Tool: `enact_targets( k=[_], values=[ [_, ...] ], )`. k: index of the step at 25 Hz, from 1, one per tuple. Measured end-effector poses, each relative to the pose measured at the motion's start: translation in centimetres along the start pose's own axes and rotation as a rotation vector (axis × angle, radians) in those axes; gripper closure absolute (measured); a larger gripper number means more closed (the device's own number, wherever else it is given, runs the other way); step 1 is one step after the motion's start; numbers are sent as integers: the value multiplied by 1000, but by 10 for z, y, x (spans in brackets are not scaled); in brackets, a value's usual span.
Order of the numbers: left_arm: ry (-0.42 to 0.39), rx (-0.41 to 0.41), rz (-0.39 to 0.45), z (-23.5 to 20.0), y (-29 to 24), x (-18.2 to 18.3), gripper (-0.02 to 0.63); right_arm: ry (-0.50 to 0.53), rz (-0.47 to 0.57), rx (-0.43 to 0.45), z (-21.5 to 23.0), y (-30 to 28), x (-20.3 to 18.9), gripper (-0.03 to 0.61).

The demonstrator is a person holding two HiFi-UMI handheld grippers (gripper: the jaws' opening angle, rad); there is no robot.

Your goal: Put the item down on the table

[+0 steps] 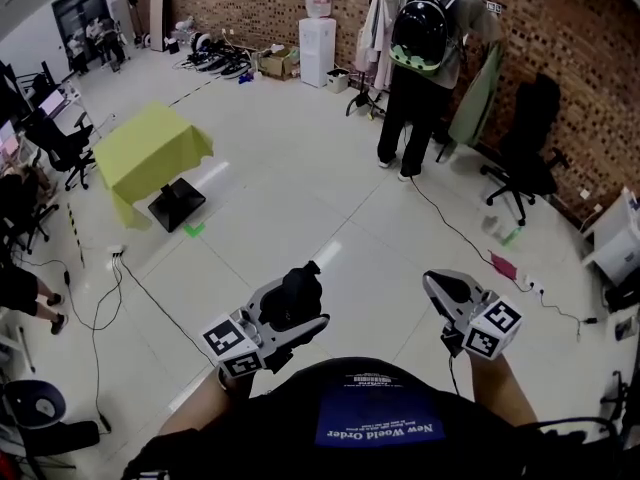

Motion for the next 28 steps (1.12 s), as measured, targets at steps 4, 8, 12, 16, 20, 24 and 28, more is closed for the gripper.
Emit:
enact_targets(
  k=[4, 8, 12, 16, 20, 24, 28],
  values=[
    [10, 7, -2, -15, -11, -1, 239, -11, -10, 9, 17, -12, -3, 591],
    [28, 6, 1, -28, -39, -2, 239, -34, 7, 23, 52, -23, -10, 592],
    [-4, 39, -7, -47, -85, 1, 239, -37, 17, 81, 107, -38, -11, 591],
    [-32, 70, 9, -63, -141, 8, 239, -36, 20, 136, 173, -48, -1, 591],
    [-29, 108, 27, -80, -198, 15, 239, 4, 44, 186, 238, -59, 19, 591],
    [-41, 113, 24, -98, -237, 14, 238, 15, 53, 219, 283, -74, 27, 591],
    [-37, 136, 20, -124, -250, 12, 239, -3, 44, 236, 312, -100, 23, 591]
  ],
)
Point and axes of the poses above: the fingertips, and each gripper's own axes: y backward along the fingers, z to its right, x out of its top, the point moved 10 cm from there along y, backward along the fingers, and after that the axes turned 2 degrees about -x, right-handed, at the moved point
